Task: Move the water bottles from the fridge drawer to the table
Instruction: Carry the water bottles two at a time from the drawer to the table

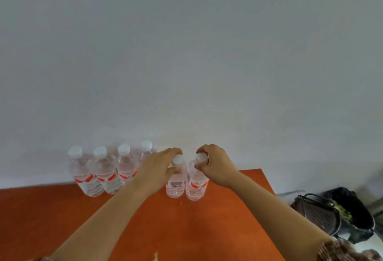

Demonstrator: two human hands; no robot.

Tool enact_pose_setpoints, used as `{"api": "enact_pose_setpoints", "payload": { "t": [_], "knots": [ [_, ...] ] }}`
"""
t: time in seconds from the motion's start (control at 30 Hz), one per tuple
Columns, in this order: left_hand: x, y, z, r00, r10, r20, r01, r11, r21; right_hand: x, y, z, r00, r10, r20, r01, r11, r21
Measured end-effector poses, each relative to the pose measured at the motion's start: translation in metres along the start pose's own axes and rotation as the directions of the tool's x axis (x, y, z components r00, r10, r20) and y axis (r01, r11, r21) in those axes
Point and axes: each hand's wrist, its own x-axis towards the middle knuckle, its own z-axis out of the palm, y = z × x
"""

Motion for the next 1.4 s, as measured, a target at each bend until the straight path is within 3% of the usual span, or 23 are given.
{"api": "enact_pose_setpoints", "payload": {
  "t": [0.13, 0.27, 0.43, 0.83, 1.07, 1.2, 1.4],
  "knots": [
    [0.023, -0.02, 0.002, 0.99, 0.12, -0.074, -0.106, 0.98, 0.17, 0.031, -0.003, 0.015, 1.0, 0.023, -0.021, -0.023, 1.0, 0.01],
    [0.034, -0.033, 0.002, 0.979, 0.152, -0.135, -0.109, 0.952, 0.285, 0.053, -0.004, 0.028, 0.999, 0.027, -0.026, -0.027, 1.0, 0.0],
    [0.041, -0.051, 0.007, 0.997, 0.064, -0.033, -0.051, 0.949, 0.311, 0.074, -0.006, 0.037, 0.999, 0.029, -0.014, -0.03, 1.0, -0.006],
    [0.052, -0.054, 0.016, 0.997, -0.017, -0.078, 0.049, 0.901, 0.43, 0.09, -0.002, 0.044, 0.998, 0.033, 0.05, -0.031, 0.998, -0.048],
    [0.046, -0.051, 0.02, 0.996, -0.028, -0.088, 0.064, 0.895, 0.442, 0.074, 0.0, 0.049, 0.992, 0.129, 0.004, -0.128, 0.983, 0.134],
    [0.042, -0.046, 0.017, 0.996, -0.052, -0.072, 0.078, 0.896, 0.436, 0.06, -0.001, 0.047, 0.987, 0.161, 0.012, -0.161, 0.975, 0.151],
    [0.025, 0.003, 0.017, 0.999, 0.015, -0.048, 0.006, 0.917, 0.4, 0.01, 0.014, 0.027, 0.99, 0.133, -0.045, -0.134, 0.991, -0.022]
  ]
}}
